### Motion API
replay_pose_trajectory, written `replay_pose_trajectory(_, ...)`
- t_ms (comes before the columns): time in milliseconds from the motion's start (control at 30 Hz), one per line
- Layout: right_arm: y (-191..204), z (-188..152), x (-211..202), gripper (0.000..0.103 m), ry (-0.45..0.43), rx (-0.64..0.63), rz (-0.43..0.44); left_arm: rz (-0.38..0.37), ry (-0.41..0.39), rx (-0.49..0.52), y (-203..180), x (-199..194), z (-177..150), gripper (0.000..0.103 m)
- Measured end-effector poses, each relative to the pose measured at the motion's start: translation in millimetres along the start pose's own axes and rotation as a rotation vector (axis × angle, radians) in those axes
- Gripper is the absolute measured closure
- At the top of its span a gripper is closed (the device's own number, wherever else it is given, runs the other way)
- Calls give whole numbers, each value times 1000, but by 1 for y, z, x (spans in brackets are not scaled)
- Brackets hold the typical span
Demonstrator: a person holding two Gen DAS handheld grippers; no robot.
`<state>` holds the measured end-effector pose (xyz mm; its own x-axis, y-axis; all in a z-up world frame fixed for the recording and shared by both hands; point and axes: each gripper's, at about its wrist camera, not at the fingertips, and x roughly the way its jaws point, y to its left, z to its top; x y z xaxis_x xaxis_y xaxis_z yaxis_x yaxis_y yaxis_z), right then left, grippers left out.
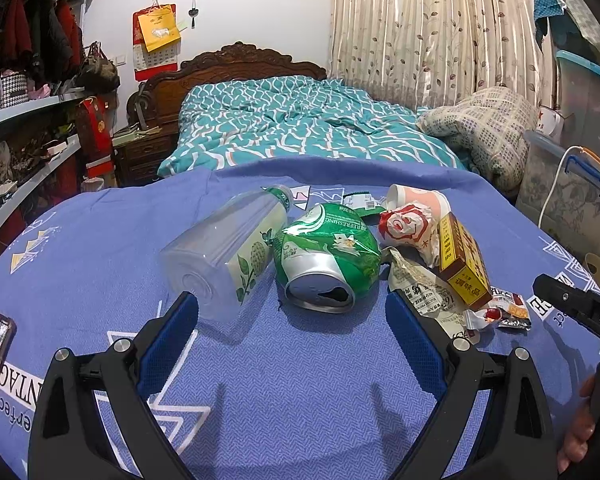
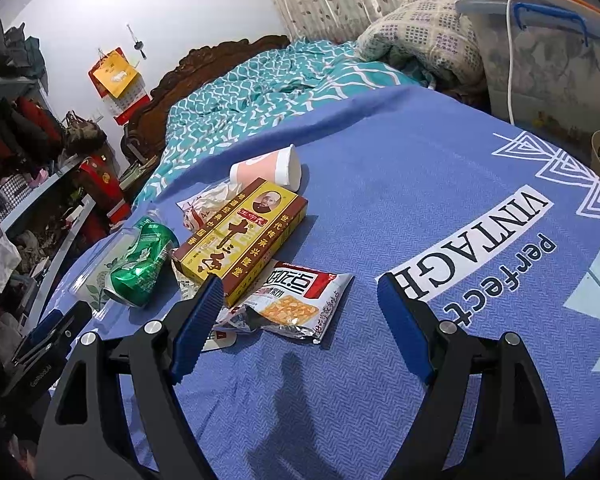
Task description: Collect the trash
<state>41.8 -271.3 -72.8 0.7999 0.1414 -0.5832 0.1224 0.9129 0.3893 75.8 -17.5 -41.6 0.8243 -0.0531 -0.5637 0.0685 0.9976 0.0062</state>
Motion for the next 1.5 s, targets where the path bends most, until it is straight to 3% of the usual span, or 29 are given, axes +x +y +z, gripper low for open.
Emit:
replay_pose_trajectory(833,1,-2,0,23,9,-19,49,10,72,-23,5,14,2,13)
replay_pose_trajectory(1033,-3,0,-1,23,16,1,87,-40,46,-41,16,10,9,9)
replay_pose_trajectory(1100,-8,2,3,23,43,30,101,-81,44,-33,18,11,20,9)
replay_pose_trajectory(1233,-18,16,16,23,91,73,145,-74,50,-4,13,21,38,9)
replay_pose_trajectory(1367,-26,38,45,23,203,168,243,-106,117,-11,5,42,48,9)
replay_pose_trajectory(1500,-16,59,78,21,287,179,279,-88,154,50,-13,63,49,9)
